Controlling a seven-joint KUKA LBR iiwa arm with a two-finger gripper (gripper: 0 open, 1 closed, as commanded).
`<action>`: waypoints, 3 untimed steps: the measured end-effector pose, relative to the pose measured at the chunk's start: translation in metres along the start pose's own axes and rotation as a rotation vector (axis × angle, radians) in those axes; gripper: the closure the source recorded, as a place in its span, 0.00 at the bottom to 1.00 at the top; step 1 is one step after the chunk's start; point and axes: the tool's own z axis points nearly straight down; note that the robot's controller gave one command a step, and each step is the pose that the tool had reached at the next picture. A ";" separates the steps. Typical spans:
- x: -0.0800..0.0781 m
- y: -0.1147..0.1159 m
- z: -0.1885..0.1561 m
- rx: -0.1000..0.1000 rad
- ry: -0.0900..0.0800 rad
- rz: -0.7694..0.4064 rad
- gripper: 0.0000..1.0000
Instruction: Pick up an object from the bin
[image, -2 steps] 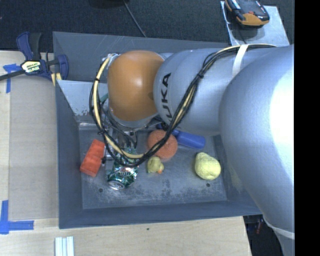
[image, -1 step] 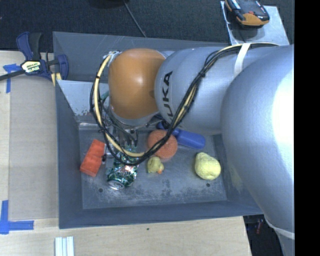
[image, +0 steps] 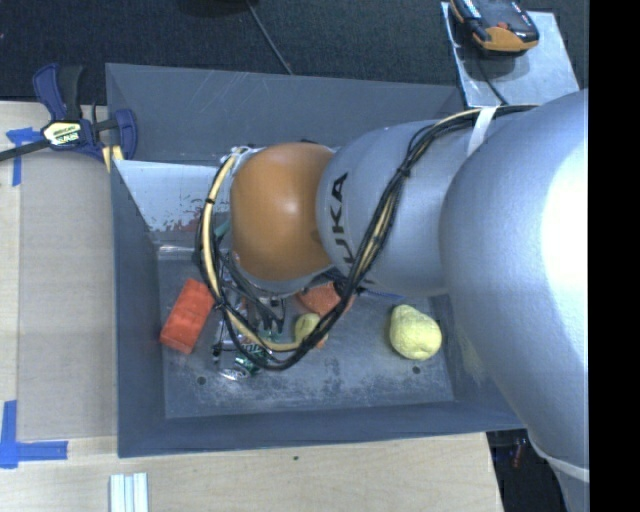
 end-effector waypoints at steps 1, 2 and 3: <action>-0.008 0.004 -0.015 -0.001 -0.004 -0.020 0.00; 0.041 -0.013 0.005 0.001 0.003 -0.185 0.00; 0.011 0.014 -0.015 -0.005 -0.016 -0.092 1.00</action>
Offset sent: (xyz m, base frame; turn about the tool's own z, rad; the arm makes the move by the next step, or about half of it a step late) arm -0.0548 -0.0154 -0.0109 -0.2003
